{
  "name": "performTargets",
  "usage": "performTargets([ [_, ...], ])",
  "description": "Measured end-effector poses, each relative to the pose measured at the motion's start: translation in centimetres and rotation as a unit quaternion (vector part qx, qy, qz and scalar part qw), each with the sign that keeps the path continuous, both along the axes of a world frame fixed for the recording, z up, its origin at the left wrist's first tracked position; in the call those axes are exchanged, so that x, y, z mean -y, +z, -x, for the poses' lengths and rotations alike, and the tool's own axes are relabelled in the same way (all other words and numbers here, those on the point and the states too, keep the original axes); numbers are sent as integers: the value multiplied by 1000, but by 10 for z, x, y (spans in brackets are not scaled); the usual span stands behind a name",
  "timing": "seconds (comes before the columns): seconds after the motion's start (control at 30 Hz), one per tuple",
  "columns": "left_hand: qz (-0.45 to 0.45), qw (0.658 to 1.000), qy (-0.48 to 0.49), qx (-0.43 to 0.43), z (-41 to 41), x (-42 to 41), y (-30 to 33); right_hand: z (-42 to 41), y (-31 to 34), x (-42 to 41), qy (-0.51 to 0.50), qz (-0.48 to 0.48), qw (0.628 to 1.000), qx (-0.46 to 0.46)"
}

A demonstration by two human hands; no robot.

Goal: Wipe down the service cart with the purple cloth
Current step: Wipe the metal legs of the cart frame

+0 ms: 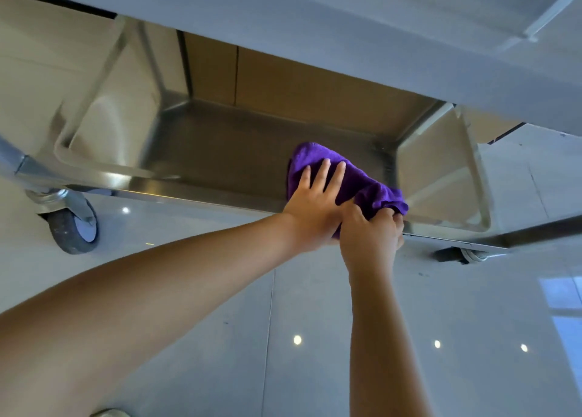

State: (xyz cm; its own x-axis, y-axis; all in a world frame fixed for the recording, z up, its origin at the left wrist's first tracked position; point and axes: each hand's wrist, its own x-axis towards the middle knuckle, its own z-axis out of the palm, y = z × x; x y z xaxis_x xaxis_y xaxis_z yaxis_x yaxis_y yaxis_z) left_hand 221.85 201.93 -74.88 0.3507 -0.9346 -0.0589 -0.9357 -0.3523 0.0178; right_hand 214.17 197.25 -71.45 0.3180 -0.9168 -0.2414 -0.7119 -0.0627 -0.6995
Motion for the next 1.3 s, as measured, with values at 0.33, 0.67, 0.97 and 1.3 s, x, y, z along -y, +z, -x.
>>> performTargets([
  [0.33,-80,984,-97,-126,0,106,28,2,6,79,-78,-35,994,75],
  [0.67,-30,988,22,-147,-37,102,17,-20,-2,102,72,-7,993,88],
  [0.97,-18,978,160,-131,-72,24,6,-53,5,50,200,-13,974,108],
  [1.3,-18,942,321,-94,-76,-129,9,-93,-9,-72,418,112,898,79],
])
